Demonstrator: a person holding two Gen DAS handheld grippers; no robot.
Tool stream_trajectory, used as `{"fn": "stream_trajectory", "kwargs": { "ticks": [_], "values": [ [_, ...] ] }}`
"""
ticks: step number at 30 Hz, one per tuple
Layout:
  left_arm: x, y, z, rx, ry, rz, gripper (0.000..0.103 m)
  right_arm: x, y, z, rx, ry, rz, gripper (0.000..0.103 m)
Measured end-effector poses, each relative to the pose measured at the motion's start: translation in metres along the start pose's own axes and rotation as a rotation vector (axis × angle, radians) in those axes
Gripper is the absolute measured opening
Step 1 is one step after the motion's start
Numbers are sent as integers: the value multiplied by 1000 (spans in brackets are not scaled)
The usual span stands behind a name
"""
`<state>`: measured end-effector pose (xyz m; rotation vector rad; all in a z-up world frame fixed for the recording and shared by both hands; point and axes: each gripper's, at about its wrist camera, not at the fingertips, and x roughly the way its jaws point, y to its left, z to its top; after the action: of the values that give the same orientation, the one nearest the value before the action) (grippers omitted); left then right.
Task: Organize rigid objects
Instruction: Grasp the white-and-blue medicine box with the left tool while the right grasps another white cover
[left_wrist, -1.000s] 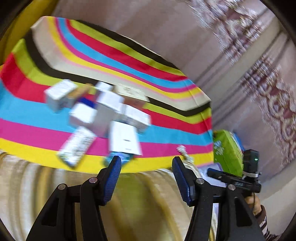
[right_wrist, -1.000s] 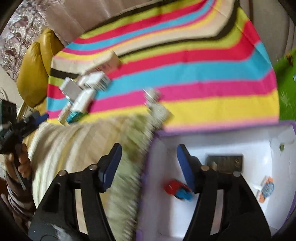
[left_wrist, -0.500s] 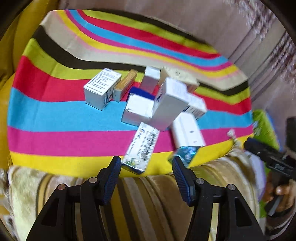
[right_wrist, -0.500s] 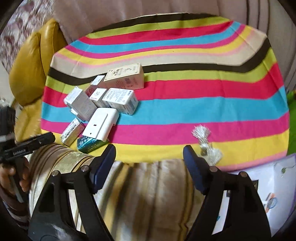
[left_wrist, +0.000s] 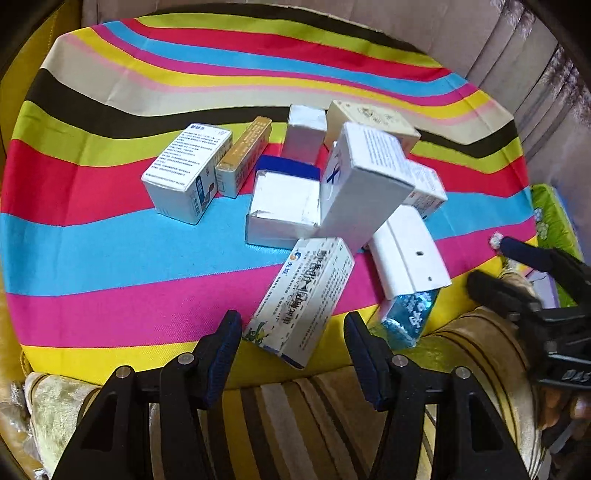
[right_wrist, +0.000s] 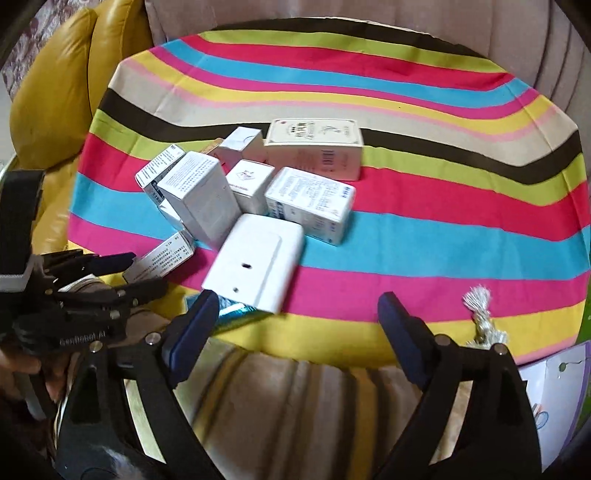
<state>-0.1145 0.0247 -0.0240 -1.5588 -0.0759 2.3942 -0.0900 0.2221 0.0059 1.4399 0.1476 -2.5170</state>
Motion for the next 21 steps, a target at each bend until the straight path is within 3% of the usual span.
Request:
{"fn": "stream_trajectory", "kwargs": {
  "ticks": [12,21],
  "values": [
    [0,5,-3,4,28,-61,59,28,13,12,12,51,-39,90],
    [6,-11,-9,112,39,-13,57,36,17,19,28,62,-56,90]
  ]
}}
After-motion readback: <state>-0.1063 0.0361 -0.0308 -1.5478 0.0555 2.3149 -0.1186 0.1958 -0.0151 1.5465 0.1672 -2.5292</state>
